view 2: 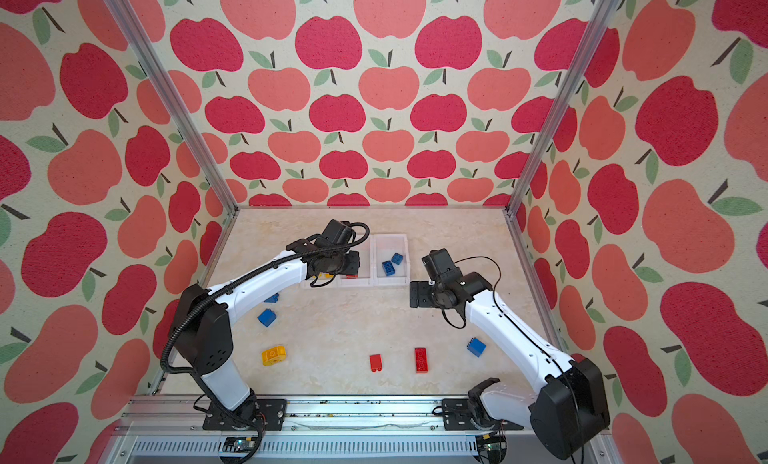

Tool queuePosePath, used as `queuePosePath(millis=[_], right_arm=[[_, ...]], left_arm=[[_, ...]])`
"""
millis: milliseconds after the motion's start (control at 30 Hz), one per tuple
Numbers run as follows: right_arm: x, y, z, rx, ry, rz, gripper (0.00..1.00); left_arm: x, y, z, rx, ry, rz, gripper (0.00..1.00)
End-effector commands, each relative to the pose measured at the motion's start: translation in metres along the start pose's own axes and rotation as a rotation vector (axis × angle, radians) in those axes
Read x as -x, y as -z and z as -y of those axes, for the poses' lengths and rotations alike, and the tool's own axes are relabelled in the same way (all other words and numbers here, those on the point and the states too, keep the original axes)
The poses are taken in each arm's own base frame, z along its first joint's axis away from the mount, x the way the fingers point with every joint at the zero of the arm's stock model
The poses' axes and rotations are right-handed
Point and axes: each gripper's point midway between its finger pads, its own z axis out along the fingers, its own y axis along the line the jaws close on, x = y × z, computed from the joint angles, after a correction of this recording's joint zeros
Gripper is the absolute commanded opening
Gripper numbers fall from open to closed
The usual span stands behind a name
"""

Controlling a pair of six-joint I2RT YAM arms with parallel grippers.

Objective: Sort the legos into containers by color
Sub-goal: 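Carry the red brick over the middle compartment with the left gripper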

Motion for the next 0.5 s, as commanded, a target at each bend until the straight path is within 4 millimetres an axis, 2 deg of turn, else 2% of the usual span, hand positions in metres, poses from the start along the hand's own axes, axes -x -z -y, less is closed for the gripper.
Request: queuePosePath(millis=[0, 167, 467], right_arm=[[0.004, 0.007, -0.002, 0.019, -0.026, 0.01, 0.94], [0.006, 0.009, -0.003, 0.022, -0.027, 0.015, 0.94], [0.005, 0.012, -0.002, 0.018, -0.029, 0.019, 0.94]], left_arm=[[0.024, -0.01, -0.002, -0.019, -0.002, 0.04, 0.24], [0.043, -0.029, -0.005, -0.035, 0.016, 0.046, 0.24], [0.043, -0.069, -0.007, -0.051, 0.049, -0.016, 0.24]])
